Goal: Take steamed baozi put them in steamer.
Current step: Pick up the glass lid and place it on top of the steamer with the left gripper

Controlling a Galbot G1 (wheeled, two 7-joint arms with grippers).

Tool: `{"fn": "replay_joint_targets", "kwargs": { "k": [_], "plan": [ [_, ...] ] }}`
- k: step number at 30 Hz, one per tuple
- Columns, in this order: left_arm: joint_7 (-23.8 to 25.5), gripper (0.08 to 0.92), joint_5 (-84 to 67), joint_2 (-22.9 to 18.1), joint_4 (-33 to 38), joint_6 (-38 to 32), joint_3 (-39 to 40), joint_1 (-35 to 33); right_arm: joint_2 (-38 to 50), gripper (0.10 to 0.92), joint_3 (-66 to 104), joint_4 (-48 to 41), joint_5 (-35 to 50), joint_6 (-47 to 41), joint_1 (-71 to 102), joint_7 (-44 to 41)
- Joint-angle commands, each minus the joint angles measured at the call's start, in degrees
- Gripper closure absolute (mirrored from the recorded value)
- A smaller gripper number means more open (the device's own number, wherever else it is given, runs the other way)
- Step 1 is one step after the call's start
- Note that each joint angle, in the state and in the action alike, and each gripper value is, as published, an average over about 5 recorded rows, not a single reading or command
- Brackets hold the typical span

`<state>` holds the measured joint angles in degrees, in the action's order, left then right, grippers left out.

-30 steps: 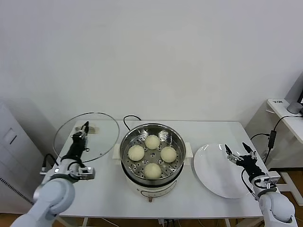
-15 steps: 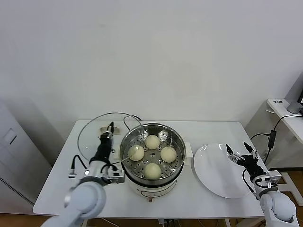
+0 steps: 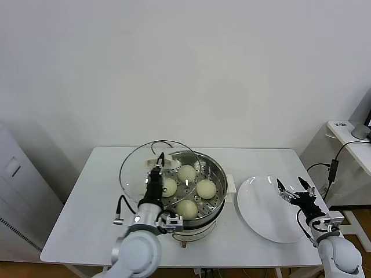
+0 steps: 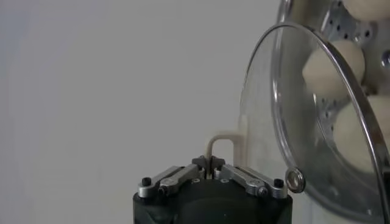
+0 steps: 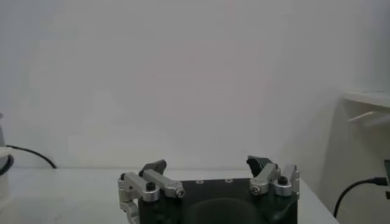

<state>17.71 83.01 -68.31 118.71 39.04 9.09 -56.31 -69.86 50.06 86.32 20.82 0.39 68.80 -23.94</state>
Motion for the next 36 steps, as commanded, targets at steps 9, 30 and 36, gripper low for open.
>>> {"fn": "replay_joint_targets", "kwargs": {
  "k": [9, 30, 36],
  "plan": [
    [0.2, 0.892, 7.1, -8.1, -5.5, 0.2, 5.9, 0.4, -0.5, 0.203, 0.5, -0.3, -0.1, 0.1, 0.2, -0.5],
    [-0.4, 0.892, 6.2, -8.4, -8.7, -0.7, 6.5, 1.0, -0.9, 0.203, 1.0, -1.3, -0.7, 0.4, 0.3, -1.3],
    [-0.4, 0.892, 6.2, -8.5, -9.3, -0.8, 6.6, 1.0, -0.9, 0.203, 1.3, -1.3, -0.7, 0.5, 0.4, -1.4]
  ]
}}
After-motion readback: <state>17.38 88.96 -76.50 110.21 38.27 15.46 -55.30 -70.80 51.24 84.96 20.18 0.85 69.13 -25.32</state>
